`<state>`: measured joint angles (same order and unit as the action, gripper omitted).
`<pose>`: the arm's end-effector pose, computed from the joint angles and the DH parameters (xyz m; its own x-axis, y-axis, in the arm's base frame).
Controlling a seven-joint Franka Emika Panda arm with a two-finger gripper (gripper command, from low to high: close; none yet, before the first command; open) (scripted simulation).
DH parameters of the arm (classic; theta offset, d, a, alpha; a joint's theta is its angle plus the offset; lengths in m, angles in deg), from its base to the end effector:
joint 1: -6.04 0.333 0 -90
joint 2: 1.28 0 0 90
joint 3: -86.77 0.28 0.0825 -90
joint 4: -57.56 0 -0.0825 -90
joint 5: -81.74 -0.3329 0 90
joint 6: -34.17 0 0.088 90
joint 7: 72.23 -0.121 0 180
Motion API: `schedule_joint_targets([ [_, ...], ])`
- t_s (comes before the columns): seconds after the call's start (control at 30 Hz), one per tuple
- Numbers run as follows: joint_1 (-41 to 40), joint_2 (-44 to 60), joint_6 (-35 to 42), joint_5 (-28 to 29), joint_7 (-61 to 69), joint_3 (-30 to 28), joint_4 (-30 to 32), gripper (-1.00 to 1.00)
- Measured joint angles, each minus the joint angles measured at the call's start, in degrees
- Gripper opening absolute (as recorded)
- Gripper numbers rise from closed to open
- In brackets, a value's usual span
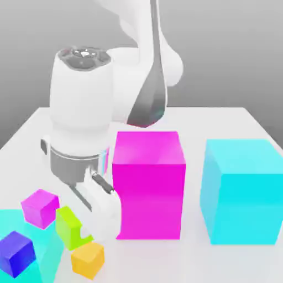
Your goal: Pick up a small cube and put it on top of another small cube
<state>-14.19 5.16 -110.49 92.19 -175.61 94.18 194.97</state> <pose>0.4547 -0.1025 0.2625 -0.3053 -0.9482 0.0882 -0.9523 0.3038 -0.0305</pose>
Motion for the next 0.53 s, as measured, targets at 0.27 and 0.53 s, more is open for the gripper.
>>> schedule_joint_targets([
  [0.27, -1.06, -0.72, -4.88, -8.86, -19.41, -0.95, 6.24, -1.0],
  [0.53, -0.23, 7.47, -12.78, -6.97, -22.16, -1.99, 6.05, 1.0],
])
